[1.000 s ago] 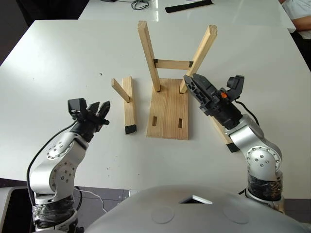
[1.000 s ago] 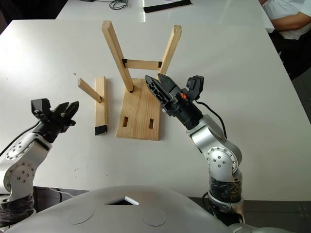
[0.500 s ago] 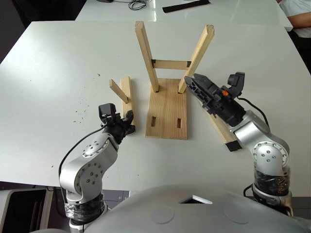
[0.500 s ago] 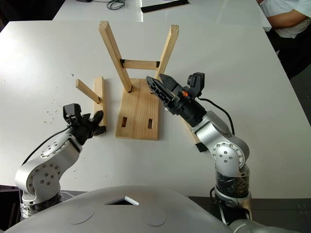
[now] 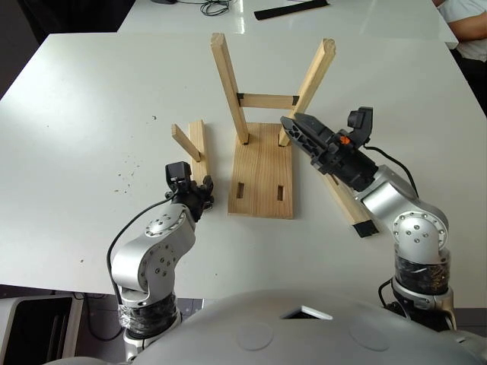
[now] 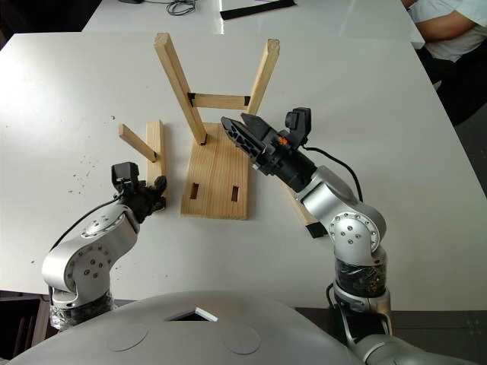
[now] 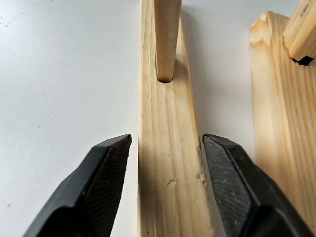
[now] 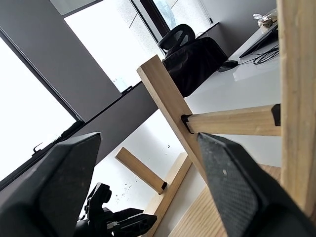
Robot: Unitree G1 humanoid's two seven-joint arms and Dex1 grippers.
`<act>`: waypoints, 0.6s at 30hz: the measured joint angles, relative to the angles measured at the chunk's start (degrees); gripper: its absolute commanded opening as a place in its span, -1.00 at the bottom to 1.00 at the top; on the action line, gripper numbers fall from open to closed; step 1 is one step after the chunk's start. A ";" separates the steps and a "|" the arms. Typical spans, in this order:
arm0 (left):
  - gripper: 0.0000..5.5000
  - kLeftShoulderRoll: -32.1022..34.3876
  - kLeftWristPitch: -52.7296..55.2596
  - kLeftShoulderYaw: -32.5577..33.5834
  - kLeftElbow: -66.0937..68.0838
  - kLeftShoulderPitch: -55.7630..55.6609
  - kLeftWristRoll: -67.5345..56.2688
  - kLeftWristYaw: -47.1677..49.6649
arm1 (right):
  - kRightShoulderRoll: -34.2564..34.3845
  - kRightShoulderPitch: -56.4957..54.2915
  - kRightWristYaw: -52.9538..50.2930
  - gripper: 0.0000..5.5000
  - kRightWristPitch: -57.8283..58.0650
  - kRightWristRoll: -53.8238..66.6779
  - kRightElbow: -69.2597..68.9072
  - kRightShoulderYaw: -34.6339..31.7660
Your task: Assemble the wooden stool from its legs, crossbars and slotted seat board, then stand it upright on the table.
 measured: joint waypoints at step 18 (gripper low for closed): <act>-0.26 5.48 8.59 2.77 1.89 -4.85 2.25 -10.01 | 4.02 0.92 -0.55 0.30 -1.87 -2.92 0.03 2.28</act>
